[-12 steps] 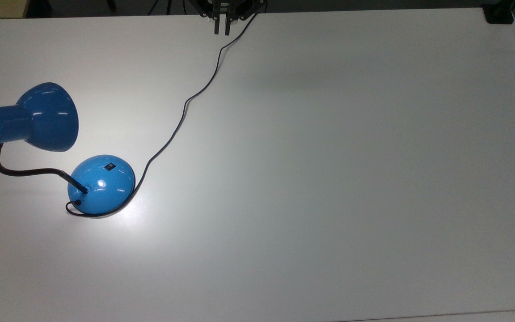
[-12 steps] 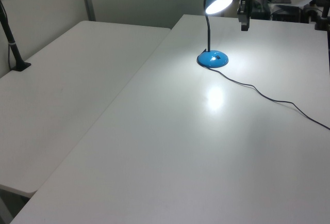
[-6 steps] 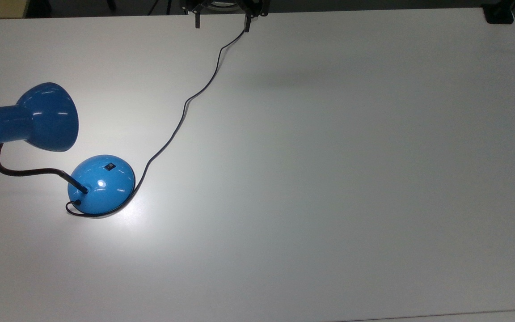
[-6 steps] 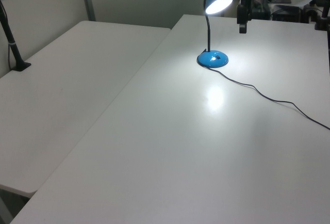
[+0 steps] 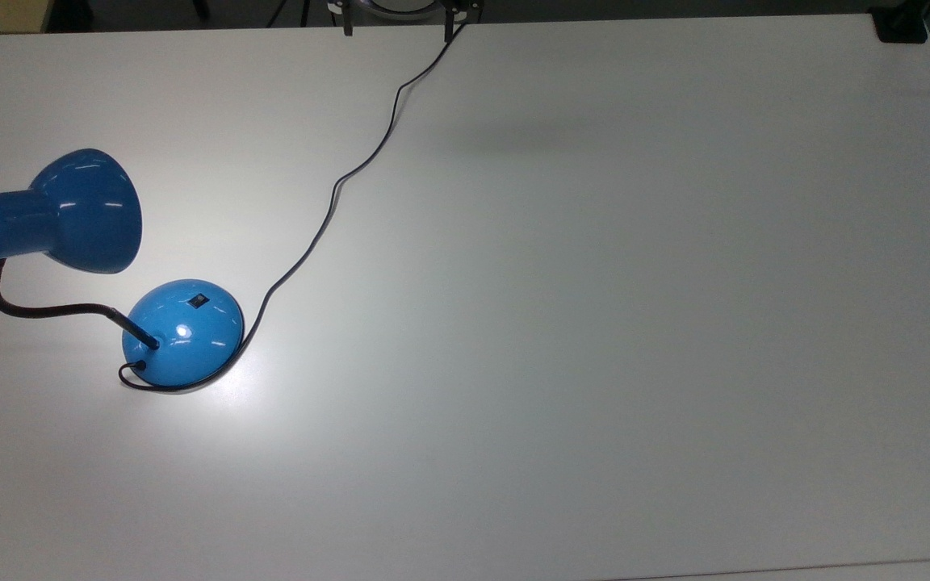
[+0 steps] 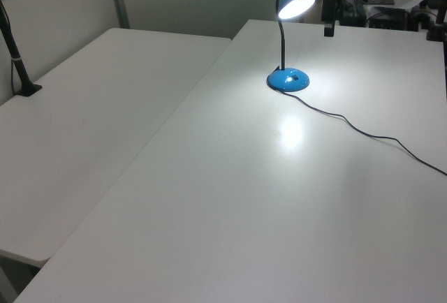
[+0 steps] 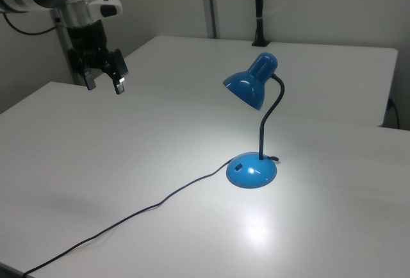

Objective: Turn on the lamp

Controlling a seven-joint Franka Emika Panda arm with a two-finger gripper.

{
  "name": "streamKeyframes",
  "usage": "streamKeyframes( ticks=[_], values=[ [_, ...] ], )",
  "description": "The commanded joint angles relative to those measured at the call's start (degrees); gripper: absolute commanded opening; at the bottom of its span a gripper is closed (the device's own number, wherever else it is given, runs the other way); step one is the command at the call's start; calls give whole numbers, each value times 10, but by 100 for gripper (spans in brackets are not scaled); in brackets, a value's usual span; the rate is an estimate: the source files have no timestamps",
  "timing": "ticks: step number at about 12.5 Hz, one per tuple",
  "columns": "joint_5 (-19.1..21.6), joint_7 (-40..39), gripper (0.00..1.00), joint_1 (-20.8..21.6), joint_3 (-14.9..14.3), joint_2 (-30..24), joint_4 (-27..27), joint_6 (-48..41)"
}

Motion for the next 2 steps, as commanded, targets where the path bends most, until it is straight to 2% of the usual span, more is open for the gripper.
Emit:
streamKeyframes(
  ticks=[1,2],
  values=[
    [12,-9,100,3,-5,-6,4,-17],
    [12,-8,100,3,-5,-6,4,-18]
  ],
)
